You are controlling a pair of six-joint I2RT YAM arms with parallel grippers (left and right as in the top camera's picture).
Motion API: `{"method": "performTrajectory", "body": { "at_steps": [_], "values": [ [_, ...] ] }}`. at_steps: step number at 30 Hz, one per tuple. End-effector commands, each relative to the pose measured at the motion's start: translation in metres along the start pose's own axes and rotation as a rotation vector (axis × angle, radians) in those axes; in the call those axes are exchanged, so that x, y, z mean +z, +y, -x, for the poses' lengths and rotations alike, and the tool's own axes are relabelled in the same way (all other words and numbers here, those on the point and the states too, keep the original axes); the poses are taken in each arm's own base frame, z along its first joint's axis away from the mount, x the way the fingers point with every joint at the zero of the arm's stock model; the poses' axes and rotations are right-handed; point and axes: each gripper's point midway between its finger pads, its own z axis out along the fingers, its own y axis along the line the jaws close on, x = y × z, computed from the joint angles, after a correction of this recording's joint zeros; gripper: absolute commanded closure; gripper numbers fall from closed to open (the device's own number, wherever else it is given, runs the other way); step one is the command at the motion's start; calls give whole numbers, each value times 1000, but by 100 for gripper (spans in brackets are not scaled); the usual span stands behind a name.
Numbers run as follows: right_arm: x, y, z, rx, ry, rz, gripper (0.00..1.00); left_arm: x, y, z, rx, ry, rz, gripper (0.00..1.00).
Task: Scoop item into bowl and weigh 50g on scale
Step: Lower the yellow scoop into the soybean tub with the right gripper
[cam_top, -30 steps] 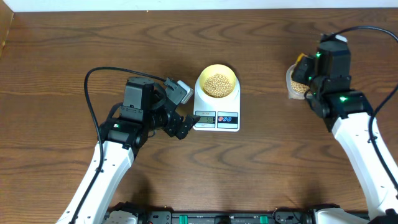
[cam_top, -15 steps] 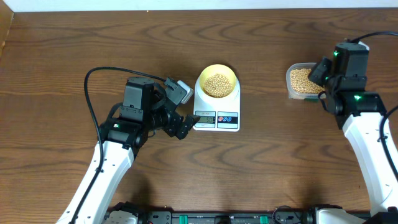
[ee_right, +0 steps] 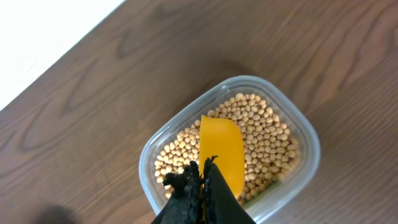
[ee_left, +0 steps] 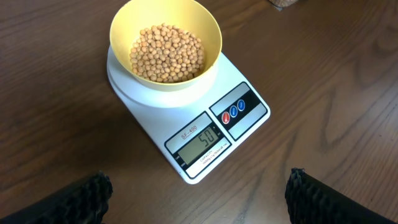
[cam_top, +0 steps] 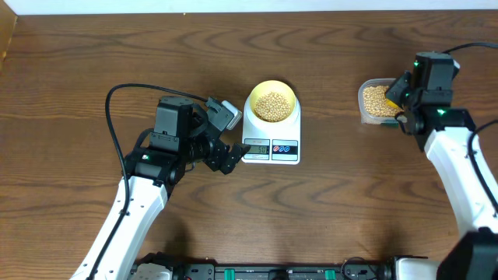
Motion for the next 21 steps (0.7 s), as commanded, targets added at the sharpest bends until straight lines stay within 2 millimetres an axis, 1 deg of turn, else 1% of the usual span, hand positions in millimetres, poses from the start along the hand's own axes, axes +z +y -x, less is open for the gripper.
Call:
{"method": "performTrajectory", "body": {
  "at_steps": [1,4,8,14,21],
  "values": [
    [10,0,-2,62,8,-7,99,-2,1,0,3,-4,9,9],
    [14,0,-5,60,17,-8,99,-2,1,0,3,-3,9,9],
    [14,-3,-8,57,31,-17,99,-2,1,0,3,-4,9,9],
    [13,-14,-23,42,90,-63,99,-2,1,0,3,-3,9,9],
    [11,-22,-34,30,134,-96,98,-2,1,0,3,-3,9,9]
  ]
}}
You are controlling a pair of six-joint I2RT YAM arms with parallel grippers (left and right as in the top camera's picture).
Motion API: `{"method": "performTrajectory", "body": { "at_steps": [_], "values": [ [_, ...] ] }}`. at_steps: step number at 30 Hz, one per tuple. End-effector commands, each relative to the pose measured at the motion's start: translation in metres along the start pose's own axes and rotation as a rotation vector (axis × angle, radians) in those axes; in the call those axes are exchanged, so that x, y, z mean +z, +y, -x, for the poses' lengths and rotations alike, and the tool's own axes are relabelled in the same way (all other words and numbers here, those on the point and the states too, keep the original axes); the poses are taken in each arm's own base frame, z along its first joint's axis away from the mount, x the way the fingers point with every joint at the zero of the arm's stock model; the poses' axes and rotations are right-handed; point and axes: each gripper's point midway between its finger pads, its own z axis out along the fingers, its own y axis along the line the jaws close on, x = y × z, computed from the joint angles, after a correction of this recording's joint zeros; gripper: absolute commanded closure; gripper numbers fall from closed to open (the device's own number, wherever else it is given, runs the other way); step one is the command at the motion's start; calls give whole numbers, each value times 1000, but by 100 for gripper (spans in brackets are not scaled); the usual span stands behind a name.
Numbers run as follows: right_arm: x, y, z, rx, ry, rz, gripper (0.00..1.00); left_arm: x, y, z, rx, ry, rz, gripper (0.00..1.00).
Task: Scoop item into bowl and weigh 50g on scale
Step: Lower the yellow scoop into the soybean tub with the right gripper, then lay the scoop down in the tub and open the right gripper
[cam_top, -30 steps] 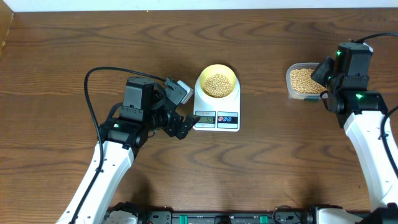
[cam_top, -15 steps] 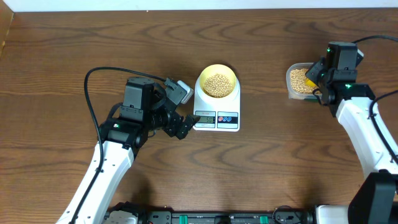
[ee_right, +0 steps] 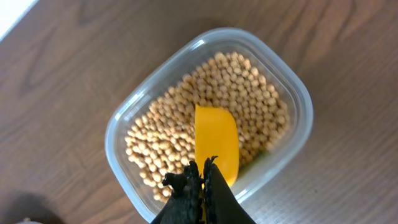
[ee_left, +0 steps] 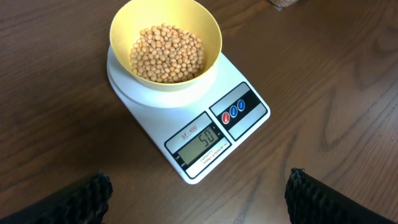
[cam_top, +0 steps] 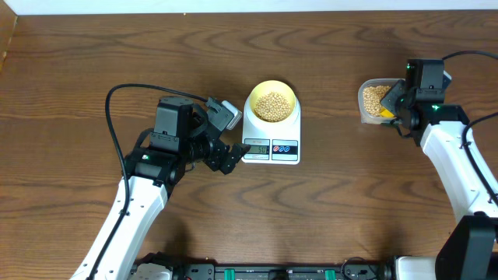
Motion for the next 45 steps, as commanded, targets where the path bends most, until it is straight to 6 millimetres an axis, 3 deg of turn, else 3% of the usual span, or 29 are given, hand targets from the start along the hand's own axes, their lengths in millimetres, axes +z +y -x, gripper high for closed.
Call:
{"method": "performTrajectory", "body": {
  "at_steps": [1,10,16,34,36,40,45],
  "values": [
    [1,-6,-4,12,18,-25,96,-2,1,0,3,-3,9,9],
    [1,-6,-5,9,22,-28,79,-2,1,0,3,-3,9,9],
    [1,-6,-5,9,22,-28,55,-2,1,0,3,-3,9,9],
    [1,-5,-5,9,27,-22,48,-2,1,0,3,-3,9,9],
    [1,-5,-6,9,28,-21,42,-2,1,0,3,-4,9,9],
    [1,-5,-6,9,28,-21,19,-2,1,0,3,-3,9,9],
    [1,-5,-6,9,28,-21,4,-2,1,0,3,-3,9,9]
  ]
}}
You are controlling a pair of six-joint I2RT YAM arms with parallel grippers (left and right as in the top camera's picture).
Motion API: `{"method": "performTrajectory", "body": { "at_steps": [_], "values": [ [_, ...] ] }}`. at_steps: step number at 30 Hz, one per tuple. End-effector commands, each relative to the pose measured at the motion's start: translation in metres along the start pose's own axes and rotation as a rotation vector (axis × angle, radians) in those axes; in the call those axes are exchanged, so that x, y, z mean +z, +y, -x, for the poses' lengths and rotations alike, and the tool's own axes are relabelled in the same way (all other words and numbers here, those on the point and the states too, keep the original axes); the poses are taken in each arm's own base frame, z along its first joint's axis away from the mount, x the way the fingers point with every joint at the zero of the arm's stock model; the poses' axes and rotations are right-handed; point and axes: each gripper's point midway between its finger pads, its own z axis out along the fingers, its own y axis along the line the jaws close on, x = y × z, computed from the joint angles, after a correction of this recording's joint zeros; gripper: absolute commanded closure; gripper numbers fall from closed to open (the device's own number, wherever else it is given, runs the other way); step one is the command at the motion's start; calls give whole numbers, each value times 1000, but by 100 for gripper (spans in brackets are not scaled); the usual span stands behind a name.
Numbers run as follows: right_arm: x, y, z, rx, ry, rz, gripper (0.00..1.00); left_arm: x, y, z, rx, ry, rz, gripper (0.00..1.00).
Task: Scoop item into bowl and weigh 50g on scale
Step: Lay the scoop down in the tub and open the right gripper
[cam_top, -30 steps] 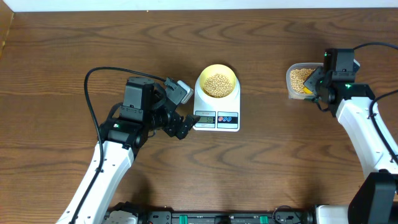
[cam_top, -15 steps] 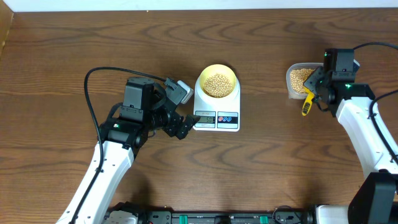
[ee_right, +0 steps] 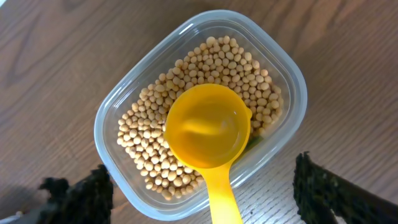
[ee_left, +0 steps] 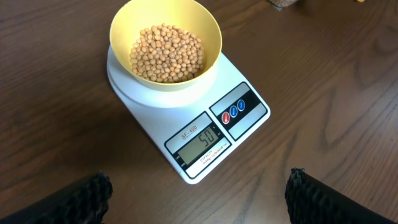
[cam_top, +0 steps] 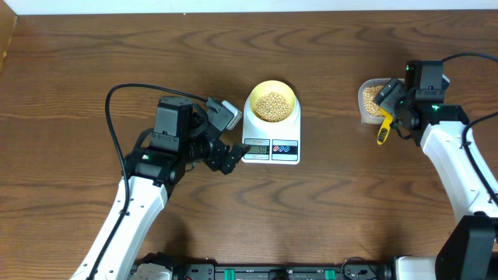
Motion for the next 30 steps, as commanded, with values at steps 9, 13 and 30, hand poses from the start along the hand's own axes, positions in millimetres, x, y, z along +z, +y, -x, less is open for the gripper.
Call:
{"method": "performTrajectory", "body": {
  "at_steps": [9,13,30],
  "values": [
    [1,4,-3,-72,21,25,1,-2,1,0,3,-3,9,9],
    [0,11,-7,-141,46,68,1,-2,1,0,2,-3,9,9],
    [-5,28,-34,-476,148,219,1,-2,1,0,3,-3,9,9]
  ]
}}
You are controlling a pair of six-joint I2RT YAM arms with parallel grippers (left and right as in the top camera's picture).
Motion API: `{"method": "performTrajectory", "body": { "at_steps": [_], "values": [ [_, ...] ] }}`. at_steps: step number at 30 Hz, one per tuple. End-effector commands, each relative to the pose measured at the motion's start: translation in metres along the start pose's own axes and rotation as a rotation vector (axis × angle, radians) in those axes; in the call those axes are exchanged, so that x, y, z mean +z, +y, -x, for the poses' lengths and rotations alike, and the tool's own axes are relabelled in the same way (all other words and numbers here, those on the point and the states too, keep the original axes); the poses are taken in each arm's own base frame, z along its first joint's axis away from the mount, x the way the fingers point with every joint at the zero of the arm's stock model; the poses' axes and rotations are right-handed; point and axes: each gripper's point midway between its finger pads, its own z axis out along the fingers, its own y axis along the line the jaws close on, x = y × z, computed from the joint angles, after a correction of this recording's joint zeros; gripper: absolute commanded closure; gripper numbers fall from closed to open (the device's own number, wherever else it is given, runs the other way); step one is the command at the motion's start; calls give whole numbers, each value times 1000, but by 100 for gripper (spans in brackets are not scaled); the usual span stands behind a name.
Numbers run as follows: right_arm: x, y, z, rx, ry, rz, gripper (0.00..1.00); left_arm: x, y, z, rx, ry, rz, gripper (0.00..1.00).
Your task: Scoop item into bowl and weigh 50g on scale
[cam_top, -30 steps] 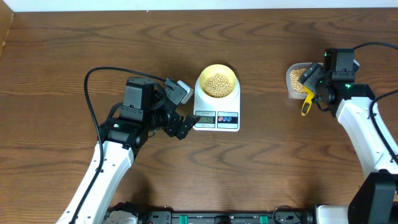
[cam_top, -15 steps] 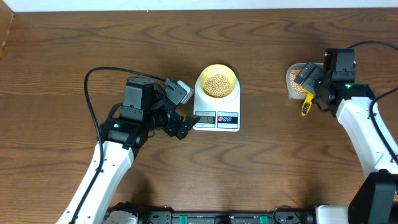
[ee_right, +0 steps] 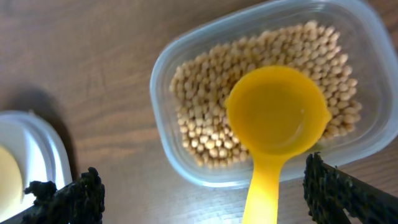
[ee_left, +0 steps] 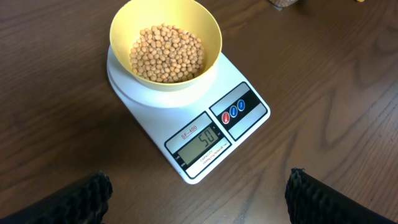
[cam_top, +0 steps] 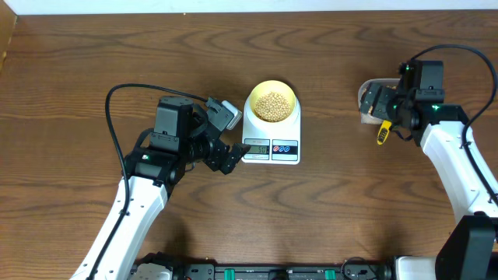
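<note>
A yellow bowl (ee_left: pixel 165 43) of soybeans stands on the white scale (ee_left: pixel 186 118), whose display (ee_left: pixel 200 141) reads 50. My left gripper (ee_left: pixel 196 198) is open just in front of the scale, holding nothing. The clear tub (ee_right: pixel 273 93) of soybeans sits at the right, with the empty yellow scoop (ee_right: pixel 277 121) resting in it, bowl up, its handle (cam_top: pixel 382 132) hanging over the near rim. My right gripper (ee_right: pixel 205 198) is open above the tub's near edge, its fingers wide on either side of the scoop handle.
The scale's edge (ee_right: pixel 28 155) shows at the left of the right wrist view. A black cable (cam_top: pixel 117 117) loops over the table behind the left arm. Bare wood lies between the scale and the tub.
My right gripper has shifted left over the tub, still open; the scale's edge now shows in its view. The scoop lies where it was. The left arm and scale are unchanged.
My right gripper was shut on the yellow scoop's handle, holding it over the bean tub, at the first two moments. By one second ago it had opened and the scoop lay in the tub. The scale read 50 and the left gripper stayed open throughout.
</note>
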Motion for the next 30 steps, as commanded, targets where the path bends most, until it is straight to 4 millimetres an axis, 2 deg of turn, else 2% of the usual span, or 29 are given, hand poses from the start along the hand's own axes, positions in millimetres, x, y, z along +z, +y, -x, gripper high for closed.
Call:
{"method": "performTrajectory", "body": {
  "at_steps": [1,5,30],
  "values": [
    [0,1,-9,-90,46,18,1,-2,1,0,3,-3,9,9],
    [0,-1,-17,-86,76,10,1,-2,1,0,2,-3,9,9],
    [0,-1,-17,-86,76,10,1,-2,1,0,2,-3,9,9]
  ]
}}
